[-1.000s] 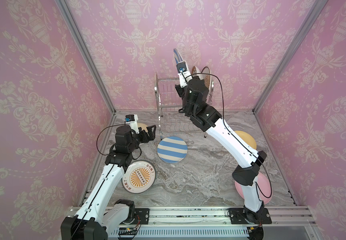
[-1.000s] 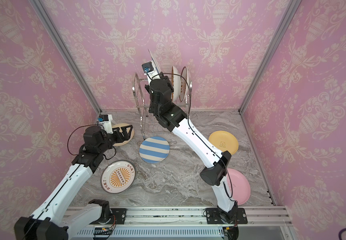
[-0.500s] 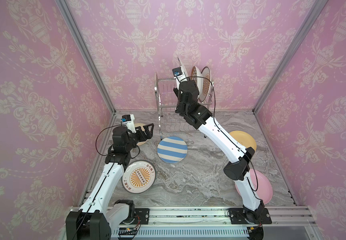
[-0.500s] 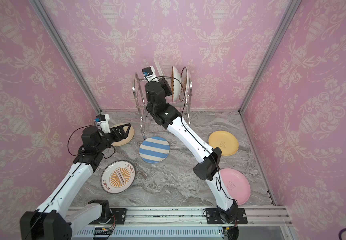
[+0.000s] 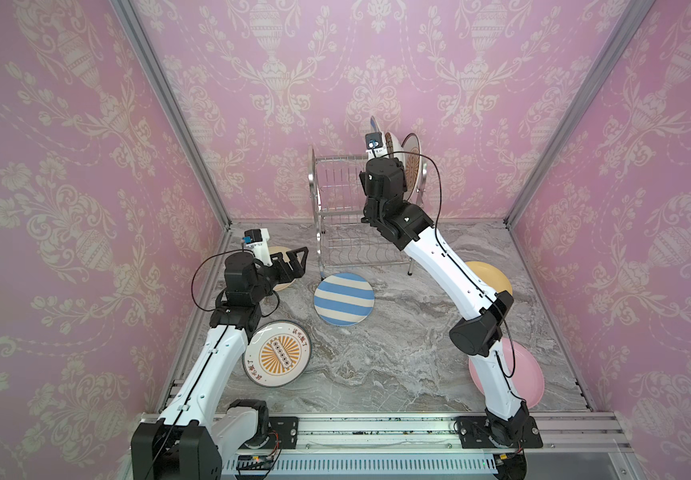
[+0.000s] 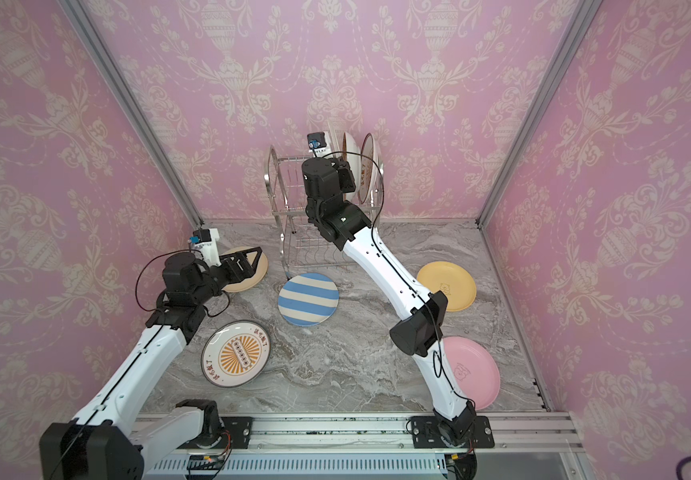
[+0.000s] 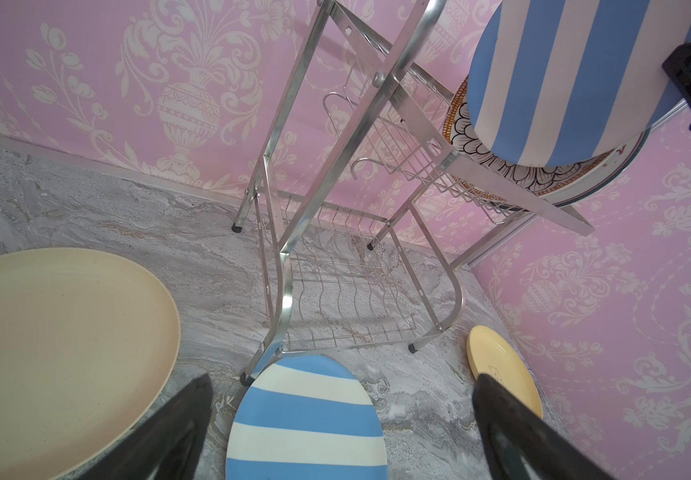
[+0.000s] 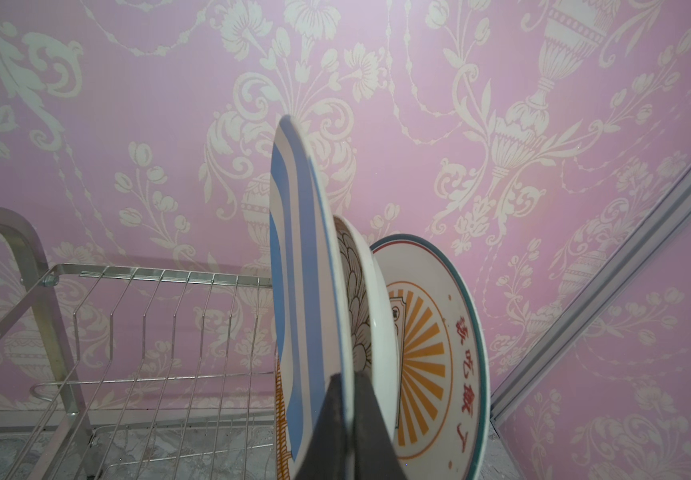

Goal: Load the plates into the dish rack
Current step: 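Lower the striped plate into the rack slots beside the flower-pattern plate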

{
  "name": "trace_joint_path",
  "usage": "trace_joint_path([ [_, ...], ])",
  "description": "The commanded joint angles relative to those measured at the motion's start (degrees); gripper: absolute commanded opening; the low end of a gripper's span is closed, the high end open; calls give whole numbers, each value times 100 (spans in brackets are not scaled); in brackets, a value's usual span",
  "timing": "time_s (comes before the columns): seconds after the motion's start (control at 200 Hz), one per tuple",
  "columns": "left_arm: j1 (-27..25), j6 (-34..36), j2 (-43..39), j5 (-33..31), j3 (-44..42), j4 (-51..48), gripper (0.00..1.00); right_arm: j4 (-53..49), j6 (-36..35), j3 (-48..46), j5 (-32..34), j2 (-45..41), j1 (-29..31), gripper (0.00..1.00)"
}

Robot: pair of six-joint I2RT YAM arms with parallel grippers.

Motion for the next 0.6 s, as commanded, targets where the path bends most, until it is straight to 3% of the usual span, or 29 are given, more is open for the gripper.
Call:
trace_joint_path([
  [0.0, 35, -73, 44, 121, 1, 84, 99, 43, 421, 27, -60, 46, -50, 0],
  [0.595, 36, -47, 83, 121, 1, 67, 99, -249, 971, -40, -264, 220, -176, 0],
])
